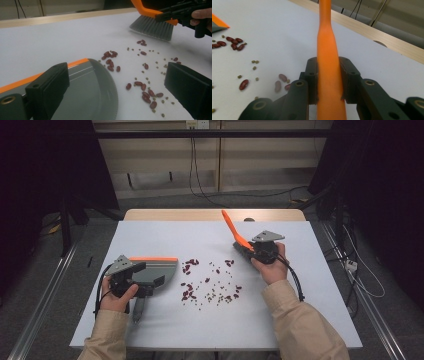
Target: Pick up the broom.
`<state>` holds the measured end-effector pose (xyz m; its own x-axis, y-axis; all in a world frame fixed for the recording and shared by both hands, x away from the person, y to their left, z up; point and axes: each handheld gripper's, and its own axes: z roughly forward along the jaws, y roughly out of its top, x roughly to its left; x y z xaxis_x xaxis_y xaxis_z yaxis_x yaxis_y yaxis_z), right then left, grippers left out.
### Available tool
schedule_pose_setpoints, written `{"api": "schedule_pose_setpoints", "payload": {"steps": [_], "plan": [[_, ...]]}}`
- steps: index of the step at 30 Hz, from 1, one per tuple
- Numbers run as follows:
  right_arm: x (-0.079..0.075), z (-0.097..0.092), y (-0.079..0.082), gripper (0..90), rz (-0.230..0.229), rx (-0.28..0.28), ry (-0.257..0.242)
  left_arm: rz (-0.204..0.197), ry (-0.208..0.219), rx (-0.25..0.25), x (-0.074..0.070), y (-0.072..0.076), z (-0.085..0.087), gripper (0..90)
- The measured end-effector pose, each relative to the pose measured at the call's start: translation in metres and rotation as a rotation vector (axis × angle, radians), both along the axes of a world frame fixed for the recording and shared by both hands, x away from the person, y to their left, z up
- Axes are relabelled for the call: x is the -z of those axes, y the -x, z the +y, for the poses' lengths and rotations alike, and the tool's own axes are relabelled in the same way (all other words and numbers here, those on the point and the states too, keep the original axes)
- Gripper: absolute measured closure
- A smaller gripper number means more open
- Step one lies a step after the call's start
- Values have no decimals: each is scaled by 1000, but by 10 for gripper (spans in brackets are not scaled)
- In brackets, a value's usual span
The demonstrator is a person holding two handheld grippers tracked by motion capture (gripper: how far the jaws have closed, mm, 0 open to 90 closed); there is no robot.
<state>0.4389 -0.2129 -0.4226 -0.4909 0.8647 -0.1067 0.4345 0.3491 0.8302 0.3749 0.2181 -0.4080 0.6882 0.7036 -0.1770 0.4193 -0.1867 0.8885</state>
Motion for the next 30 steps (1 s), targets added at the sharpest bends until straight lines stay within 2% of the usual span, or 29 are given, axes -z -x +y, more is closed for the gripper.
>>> {"api": "schedule_pose_setpoints", "payload": {"steps": [2, 4, 9, 10, 16, 19, 30], "plan": [[4, 3, -5, 713, -12, -11, 28, -3, -1, 2, 0, 1, 2, 58], [5, 7, -6, 713, -2, -33, 22, -4, 0, 0, 0, 1, 3, 57], [4, 21, 2, 712, -5, -95, 99, -4, 1, -9, 1, 1, 6, 58], [4, 23, 5, 712, 3, -111, 78, -5, 1, -9, 1, 2, 6, 58], [2, 27, 13, 712, 15, -143, 70, -8, 4, -2, 0, 2, 5, 59], [2, 28, 18, 712, 26, -158, 47, -8, 2, 0, 0, 2, 5, 59], [0, 42, 33, 712, 31, -202, 53, -10, -2, 3, 0, 2, 4, 60]]}}
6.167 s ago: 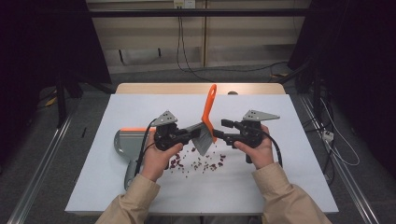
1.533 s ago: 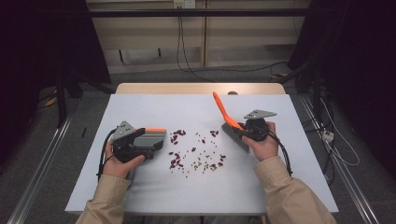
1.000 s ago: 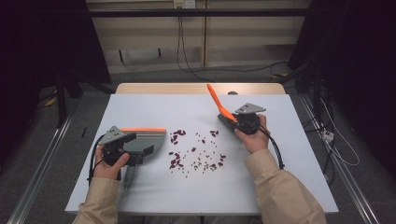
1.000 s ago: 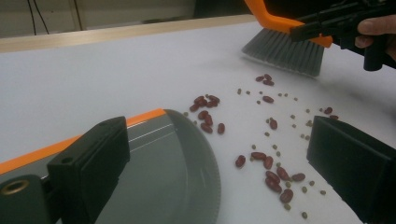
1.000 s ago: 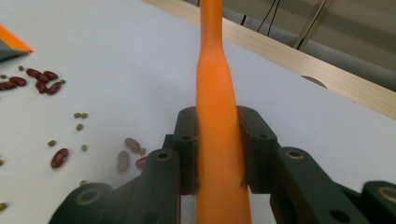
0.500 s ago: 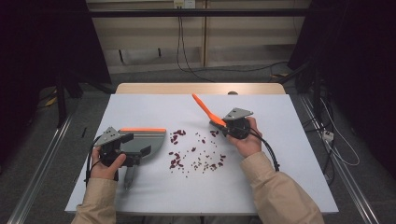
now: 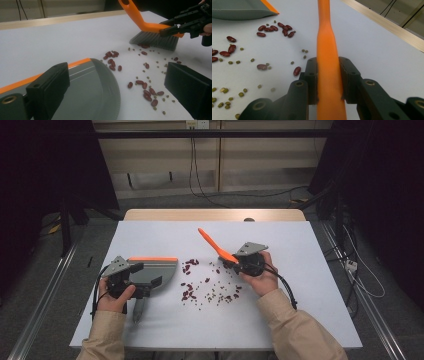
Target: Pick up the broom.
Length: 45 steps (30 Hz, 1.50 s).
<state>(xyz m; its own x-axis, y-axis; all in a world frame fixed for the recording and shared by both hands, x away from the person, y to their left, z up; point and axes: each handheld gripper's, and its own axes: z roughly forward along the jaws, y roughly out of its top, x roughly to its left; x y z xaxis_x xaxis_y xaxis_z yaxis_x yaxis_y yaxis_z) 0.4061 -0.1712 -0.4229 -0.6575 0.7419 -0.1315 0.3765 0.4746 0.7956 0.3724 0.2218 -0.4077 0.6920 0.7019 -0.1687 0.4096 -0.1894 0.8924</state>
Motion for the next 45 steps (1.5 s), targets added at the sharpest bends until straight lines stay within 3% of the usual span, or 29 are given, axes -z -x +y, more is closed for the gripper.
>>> {"api": "schedule_pose_setpoints", "payload": {"steps": [16, 20, 27, 29, 34, 45], "plan": [[0, 11, 18, 712, 6, -48, -34, -5, -4, 2, -1, 0, -1, 60], [0, 14, 21, 712, -2, -52, -21, -5, -4, 2, 0, 0, -1, 60], [-3, 10, 22, 713, 13, -68, -69, -6, -5, 1, -1, 1, 0, 60], [-7, 9, 22, 714, -1, -73, -83, -5, -5, 0, -1, 1, 0, 60], [-17, 3, 4, 713, -25, -55, -109, -1, -15, 3, -1, 1, 0, 60], [-7, 15, -47, 714, -61, -47, -86, 6, -4, -11, 0, 4, 7, 59]]}}
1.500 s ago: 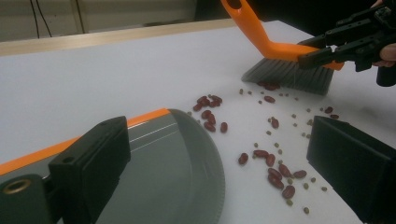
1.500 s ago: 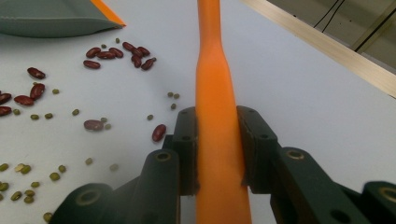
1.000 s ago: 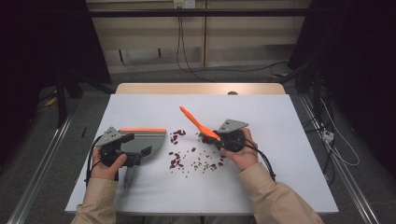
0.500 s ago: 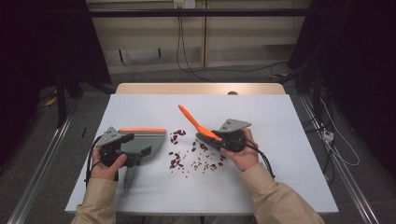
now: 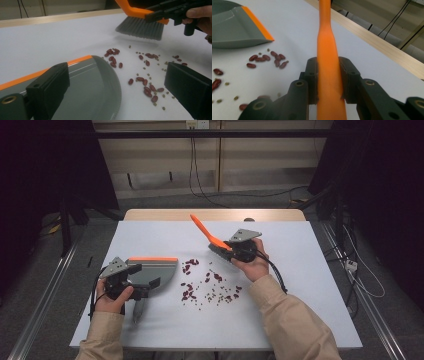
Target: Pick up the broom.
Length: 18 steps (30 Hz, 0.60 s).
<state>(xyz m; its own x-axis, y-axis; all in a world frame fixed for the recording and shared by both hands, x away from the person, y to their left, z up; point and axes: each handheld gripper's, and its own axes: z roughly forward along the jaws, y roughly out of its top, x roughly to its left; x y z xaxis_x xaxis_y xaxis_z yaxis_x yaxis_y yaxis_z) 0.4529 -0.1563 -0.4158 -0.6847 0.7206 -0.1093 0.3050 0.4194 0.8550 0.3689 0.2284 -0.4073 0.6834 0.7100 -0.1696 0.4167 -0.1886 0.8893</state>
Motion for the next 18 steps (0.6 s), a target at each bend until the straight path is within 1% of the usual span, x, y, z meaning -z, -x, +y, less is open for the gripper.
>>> {"api": "schedule_pose_setpoints", "payload": {"steps": [2, 4, 5, 7, 11, 13, 16, 17, 18], "plan": [[1, 5, -8, 713, 3, -14, -11, 0, 6, -5, 0, 0, 1, 60], [1, 9, -14, 713, 1, -22, -15, 3, 1, -10, 0, 1, 3, 60], [2, 14, -20, 713, 2, -35, -40, 3, 0, -10, 1, 1, 4, 60], [2, 16, -22, 713, 6, -42, -39, 5, 0, -15, 1, 1, 5, 60], [4, 30, -28, 714, -11, -84, -13, 8, -2, -22, 2, 2, 7, 59], [5, 36, -30, 713, -12, -107, -14, 12, -4, -24, 3, 3, 8, 60], [8, 43, -29, 714, -12, -130, 10, 14, -4, -25, 3, 3, 9, 60], [10, 46, -27, 713, -7, -141, 31, 14, -1, -26, 3, 4, 10, 60], [10, 46, -27, 713, -7, -141, 31, 12, 0, -24, 3, 4, 10, 60]]}}
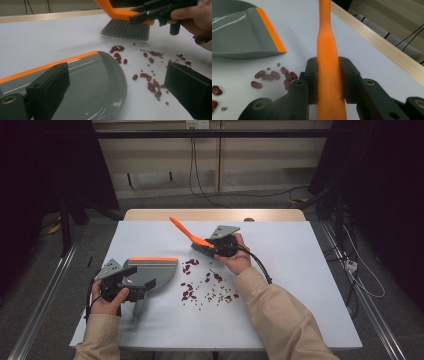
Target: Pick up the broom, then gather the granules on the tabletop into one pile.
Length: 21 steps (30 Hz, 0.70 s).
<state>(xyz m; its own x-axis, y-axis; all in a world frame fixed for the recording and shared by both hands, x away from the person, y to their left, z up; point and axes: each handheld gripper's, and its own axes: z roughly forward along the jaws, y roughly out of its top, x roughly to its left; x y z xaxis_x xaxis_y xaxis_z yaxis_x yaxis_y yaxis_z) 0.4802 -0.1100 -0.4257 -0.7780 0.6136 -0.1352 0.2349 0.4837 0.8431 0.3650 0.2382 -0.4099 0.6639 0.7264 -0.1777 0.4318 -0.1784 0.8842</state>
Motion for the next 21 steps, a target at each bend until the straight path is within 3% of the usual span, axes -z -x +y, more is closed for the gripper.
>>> {"api": "schedule_pose_setpoints", "payload": {"steps": [8, 21], "plan": [[2, 5, 7, 713, 6, -64, 46, -2, 1, 1, 0, 2, 1, 60], [-1, -4, 30, 712, 29, -136, 65, -10, -1, -3, -2, 3, 1, 60]]}}
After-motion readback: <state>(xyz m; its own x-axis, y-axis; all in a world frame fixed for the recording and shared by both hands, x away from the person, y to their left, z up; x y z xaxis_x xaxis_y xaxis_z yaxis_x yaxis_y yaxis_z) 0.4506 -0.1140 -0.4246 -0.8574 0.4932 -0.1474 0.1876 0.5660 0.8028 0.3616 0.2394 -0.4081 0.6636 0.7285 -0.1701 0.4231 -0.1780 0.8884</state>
